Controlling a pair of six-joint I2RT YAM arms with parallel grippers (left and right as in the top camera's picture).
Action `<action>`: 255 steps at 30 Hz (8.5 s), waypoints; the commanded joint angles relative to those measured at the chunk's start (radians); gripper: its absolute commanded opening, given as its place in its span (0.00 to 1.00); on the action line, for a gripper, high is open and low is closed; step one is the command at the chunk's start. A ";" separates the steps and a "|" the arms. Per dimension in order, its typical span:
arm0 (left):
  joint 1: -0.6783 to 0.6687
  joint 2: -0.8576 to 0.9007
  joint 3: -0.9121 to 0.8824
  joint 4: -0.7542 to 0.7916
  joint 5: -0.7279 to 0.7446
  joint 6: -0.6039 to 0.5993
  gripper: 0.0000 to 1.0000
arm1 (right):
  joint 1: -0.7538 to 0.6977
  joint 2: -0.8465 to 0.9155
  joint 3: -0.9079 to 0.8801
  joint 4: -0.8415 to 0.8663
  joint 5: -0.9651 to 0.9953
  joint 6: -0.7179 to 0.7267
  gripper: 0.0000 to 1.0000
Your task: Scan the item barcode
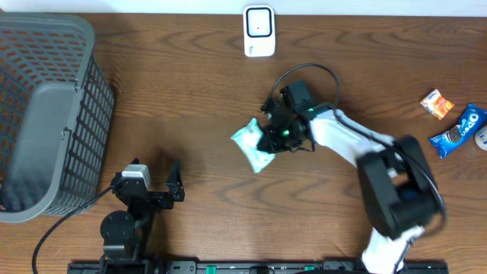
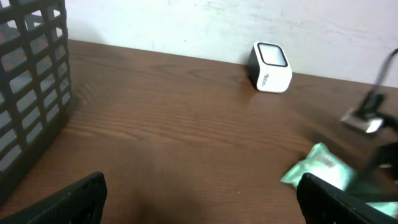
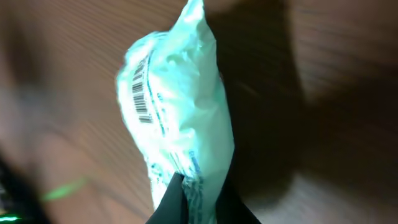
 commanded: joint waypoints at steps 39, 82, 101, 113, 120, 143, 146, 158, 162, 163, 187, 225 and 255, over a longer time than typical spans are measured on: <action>0.003 -0.005 -0.014 -0.027 0.016 0.005 0.98 | 0.050 -0.632 -0.011 -0.218 -0.212 -0.260 0.01; 0.003 -0.005 -0.014 -0.027 0.016 0.005 0.98 | 0.063 0.629 0.737 1.002 1.371 -1.420 0.01; 0.003 -0.005 -0.014 -0.027 0.016 0.005 0.98 | 0.080 0.634 0.760 1.071 1.575 -1.542 0.01; 0.003 -0.005 -0.014 -0.027 0.016 0.005 0.98 | -0.044 0.315 0.760 0.256 1.662 -0.964 0.01; 0.003 -0.005 -0.014 -0.027 0.016 0.005 0.98 | -0.293 0.266 0.755 -0.248 1.403 -0.523 0.01; 0.003 -0.005 -0.014 -0.027 0.016 0.005 0.98 | -0.812 0.399 0.679 0.065 1.277 -0.667 0.01; 0.003 -0.005 -0.014 -0.027 0.016 0.005 0.98 | -0.824 0.441 0.679 0.061 1.278 -0.612 0.01; 0.003 -0.005 -0.014 -0.027 0.016 0.005 0.98 | -0.765 0.423 0.682 0.035 1.381 -0.529 0.99; 0.003 -0.005 -0.014 -0.027 0.016 0.005 0.98 | -0.720 0.334 0.682 -0.016 1.316 -0.468 0.99; 0.003 -0.005 -0.014 -0.027 0.016 0.005 0.98 | -0.703 0.303 0.682 -0.024 1.294 -0.467 0.99; 0.003 -0.005 -0.014 -0.027 0.016 0.005 0.98 | -0.235 -0.499 0.682 -0.680 0.743 0.020 0.99; 0.003 -0.004 -0.014 -0.027 0.016 0.005 0.98 | -0.364 -1.590 -0.301 0.115 0.723 -0.032 0.99; 0.003 -0.001 -0.014 -0.027 0.016 0.005 0.98 | -0.512 -1.902 -1.144 0.651 0.613 0.019 0.99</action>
